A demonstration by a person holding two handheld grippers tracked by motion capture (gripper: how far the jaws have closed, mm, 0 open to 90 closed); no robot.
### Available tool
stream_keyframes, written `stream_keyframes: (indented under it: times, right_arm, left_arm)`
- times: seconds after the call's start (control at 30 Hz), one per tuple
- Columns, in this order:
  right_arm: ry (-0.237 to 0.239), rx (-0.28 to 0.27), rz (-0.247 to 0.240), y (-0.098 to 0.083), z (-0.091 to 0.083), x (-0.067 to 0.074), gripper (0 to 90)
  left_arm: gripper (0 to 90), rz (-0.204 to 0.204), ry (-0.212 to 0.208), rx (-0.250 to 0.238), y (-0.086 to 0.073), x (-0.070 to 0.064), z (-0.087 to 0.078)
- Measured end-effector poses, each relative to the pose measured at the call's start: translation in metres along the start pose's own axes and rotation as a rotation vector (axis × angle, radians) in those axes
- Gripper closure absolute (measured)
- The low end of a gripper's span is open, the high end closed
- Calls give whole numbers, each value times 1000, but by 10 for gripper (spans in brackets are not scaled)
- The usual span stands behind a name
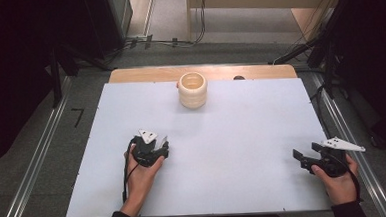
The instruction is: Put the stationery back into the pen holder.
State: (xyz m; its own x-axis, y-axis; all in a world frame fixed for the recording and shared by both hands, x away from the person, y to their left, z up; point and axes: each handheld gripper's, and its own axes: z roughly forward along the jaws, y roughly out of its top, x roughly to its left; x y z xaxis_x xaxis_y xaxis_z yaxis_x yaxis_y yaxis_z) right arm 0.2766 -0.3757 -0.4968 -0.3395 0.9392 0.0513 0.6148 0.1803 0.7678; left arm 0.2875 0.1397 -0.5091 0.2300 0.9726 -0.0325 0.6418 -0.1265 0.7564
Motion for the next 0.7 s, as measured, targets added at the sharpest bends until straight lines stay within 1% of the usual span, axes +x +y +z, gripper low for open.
stream_keyframes:
  times: [0.07,0.2,0.37,0.6,0.7]
  right_arm:
    - [0,0,-1,0,0,0,193]
    - [-2,0,-3,0,0,0,193]
    - [-3,0,-2,0,0,0,195]
    - [-3,-2,-5,0,0,0,195]
    - [-4,-1,-5,0,0,0,195]
  left_arm:
    - [539,6,-7,4,1,-1,1]
    - [598,11,-7,16,1,-2,4]
    - [652,21,-4,23,2,-2,4]
    - [706,27,-12,28,2,-3,4]
    - [757,31,-15,33,2,-3,4]
